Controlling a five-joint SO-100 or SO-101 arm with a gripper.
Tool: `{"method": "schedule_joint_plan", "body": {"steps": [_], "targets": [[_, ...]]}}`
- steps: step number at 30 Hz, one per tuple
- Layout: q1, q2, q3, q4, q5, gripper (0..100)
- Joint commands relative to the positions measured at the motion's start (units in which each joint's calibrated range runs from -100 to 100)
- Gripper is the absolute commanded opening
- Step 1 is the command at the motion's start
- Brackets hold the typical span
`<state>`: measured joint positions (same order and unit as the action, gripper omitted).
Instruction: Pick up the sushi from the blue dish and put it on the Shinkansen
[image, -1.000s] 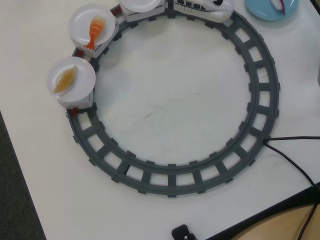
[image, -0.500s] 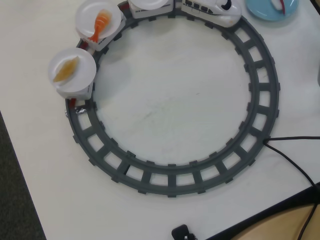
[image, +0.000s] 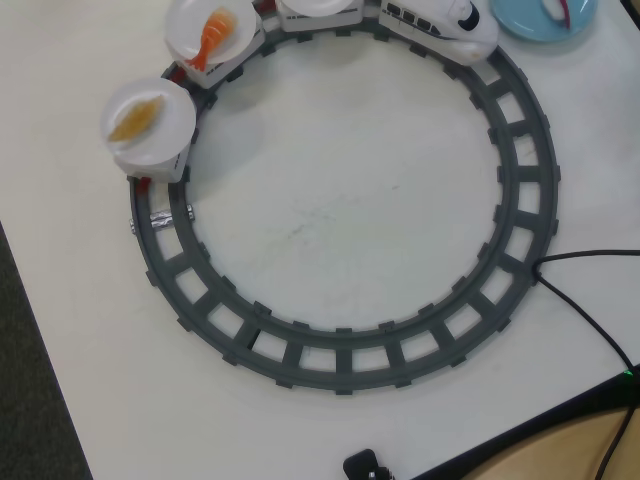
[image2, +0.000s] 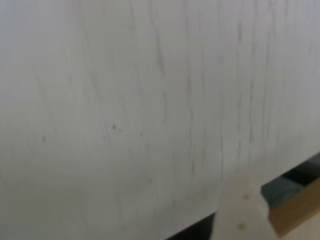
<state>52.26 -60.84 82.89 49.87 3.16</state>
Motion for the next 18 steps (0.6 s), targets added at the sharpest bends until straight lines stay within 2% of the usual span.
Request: {"method": "schedule_joint_plan", "body": {"steps": [1,5,13,18], "targets": [[0.5,17.2,-14.6,-0.8,4.5,22],[1.8,27.6,-28.6,2.3,4.6,22],[5.7,36.3,-58.5,5.1,4.7,23],[3.5,41.9,-67.5,9.4,5.9,22]]}}
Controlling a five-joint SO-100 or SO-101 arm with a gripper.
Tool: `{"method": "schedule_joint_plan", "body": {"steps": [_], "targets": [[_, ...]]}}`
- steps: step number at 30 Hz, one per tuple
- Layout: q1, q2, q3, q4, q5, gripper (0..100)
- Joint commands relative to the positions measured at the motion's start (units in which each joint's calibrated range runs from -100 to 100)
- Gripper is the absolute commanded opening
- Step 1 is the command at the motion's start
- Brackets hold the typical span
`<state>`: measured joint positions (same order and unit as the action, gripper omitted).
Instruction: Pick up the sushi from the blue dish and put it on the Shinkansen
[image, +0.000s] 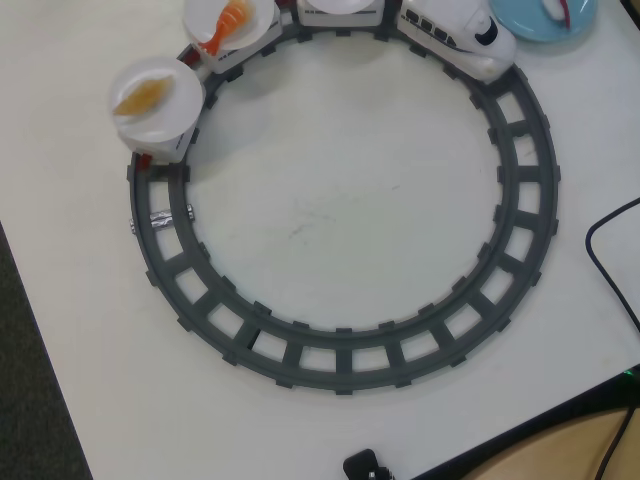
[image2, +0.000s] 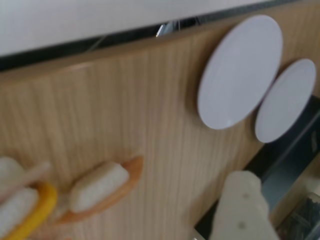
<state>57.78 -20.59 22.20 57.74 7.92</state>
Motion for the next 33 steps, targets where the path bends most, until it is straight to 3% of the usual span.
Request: {"method": "schedule_joint_plan", "body": {"steps": [1,15,19,33], "targets": [[-3.3,2.7,-8.2,1.9,2.3,22],[-7.6,28.9,-33.2,2.1,13.1,22],[-10.1,36.0,-38.7,5.4,18.7,22],[-16.4,52.5,-46.4,8.6,29.7,22]]}}
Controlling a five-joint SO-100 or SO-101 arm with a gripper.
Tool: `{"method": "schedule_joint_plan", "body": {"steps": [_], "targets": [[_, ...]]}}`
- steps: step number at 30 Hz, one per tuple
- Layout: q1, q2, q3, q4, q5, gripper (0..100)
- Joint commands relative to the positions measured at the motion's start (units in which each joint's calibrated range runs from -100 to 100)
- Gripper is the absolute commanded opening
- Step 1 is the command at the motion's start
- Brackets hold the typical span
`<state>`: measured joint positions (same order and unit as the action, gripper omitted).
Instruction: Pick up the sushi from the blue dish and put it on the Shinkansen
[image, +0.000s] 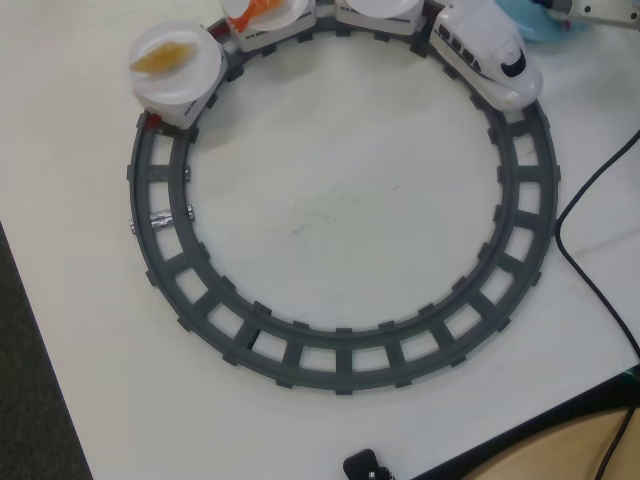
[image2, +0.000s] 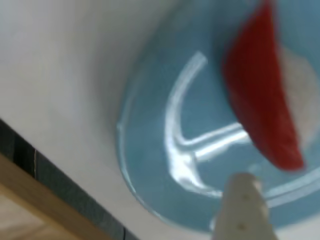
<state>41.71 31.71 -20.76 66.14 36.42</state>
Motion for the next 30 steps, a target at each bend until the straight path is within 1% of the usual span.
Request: {"method": "schedule_joint_plan", "body": {"steps": [1,6,10,12,15,17,23,27,30], "targets": [[-0.4,0.7,-3.6,0.1,1.6,22],[0.2,3.2,-3.6,0.1,4.0,22],[0.3,4.6,-3.1,0.2,4.5,21],[0.3,5.6,-3.3,0.2,4.5,16],[0.3,6.4,-3.7,0.1,4.5,1],[0.3,6.0,-3.6,0.1,4.5,3],[0.9,2.1,-4.8,1.0,4.0,2],[1.2,-8.3,-4.6,5.8,4.5,2],[0.7,-21.2,-1.7,9.6,4.5,2]]}}
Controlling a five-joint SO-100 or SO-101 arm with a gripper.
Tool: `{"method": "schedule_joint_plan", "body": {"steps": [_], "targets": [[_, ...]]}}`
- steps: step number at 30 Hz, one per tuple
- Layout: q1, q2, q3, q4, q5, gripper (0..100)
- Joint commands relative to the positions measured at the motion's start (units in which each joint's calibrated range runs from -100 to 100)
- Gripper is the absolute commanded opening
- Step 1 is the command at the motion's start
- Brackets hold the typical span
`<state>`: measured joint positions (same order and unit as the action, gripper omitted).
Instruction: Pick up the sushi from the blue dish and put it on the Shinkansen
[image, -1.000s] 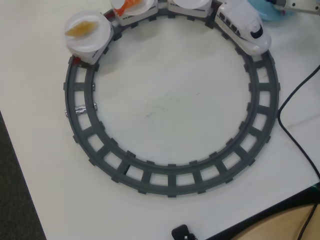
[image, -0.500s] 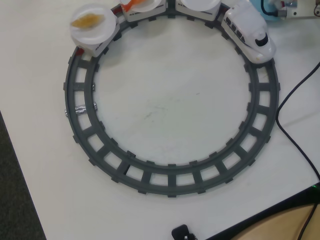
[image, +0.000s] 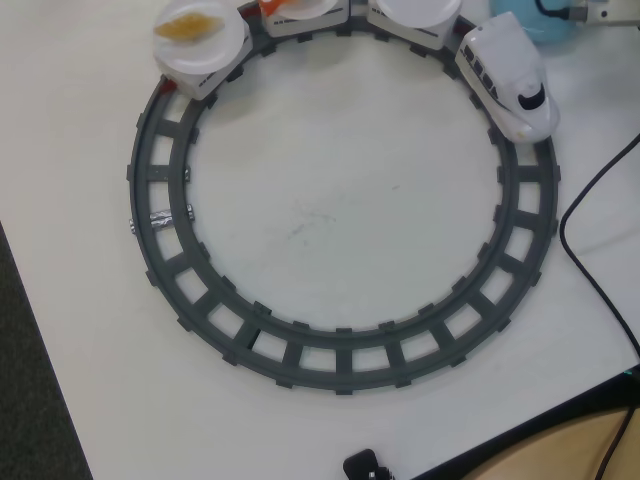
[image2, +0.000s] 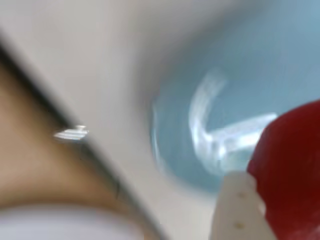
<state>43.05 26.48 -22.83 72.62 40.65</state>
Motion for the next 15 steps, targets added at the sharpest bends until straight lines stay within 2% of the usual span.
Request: {"method": "schedule_joint_plan", "body": {"steps": [1,5,10,15], "targets": [[-0.9,-21.1,2.7,4.1,0.2,2],[-3.3,-41.0,15.3,4.1,0.5,2],[-7.1,-57.8,31.2,4.1,5.8,2],[-12.4,-72.6,44.9,4.1,8.3,2]]}}
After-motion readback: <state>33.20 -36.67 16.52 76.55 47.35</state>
